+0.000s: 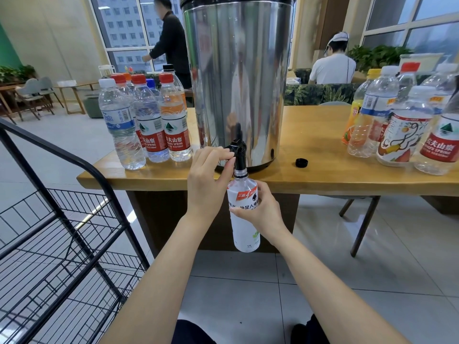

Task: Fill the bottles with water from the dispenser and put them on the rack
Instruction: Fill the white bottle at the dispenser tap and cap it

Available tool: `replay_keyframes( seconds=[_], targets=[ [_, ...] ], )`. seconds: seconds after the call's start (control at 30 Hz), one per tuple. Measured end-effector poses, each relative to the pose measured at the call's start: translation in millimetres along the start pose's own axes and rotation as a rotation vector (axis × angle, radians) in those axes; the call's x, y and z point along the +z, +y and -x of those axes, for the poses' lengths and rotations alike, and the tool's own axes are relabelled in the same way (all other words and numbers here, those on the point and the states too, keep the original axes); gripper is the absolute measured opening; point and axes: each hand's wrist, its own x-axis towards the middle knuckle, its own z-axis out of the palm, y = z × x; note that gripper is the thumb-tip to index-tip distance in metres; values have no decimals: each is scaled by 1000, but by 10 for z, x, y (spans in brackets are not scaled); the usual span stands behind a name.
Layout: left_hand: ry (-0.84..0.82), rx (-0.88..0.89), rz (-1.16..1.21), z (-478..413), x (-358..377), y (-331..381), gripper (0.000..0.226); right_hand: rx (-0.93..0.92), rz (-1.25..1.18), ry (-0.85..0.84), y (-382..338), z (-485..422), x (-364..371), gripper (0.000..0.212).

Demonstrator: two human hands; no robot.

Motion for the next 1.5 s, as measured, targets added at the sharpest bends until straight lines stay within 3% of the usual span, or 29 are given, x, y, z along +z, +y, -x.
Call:
replay_keyframes(
  seconds=[1.5],
  targets=[
    [16, -2, -3, 11, 15, -13, 15, -1, 15, 11, -8, -5, 6, 77]
  ],
)
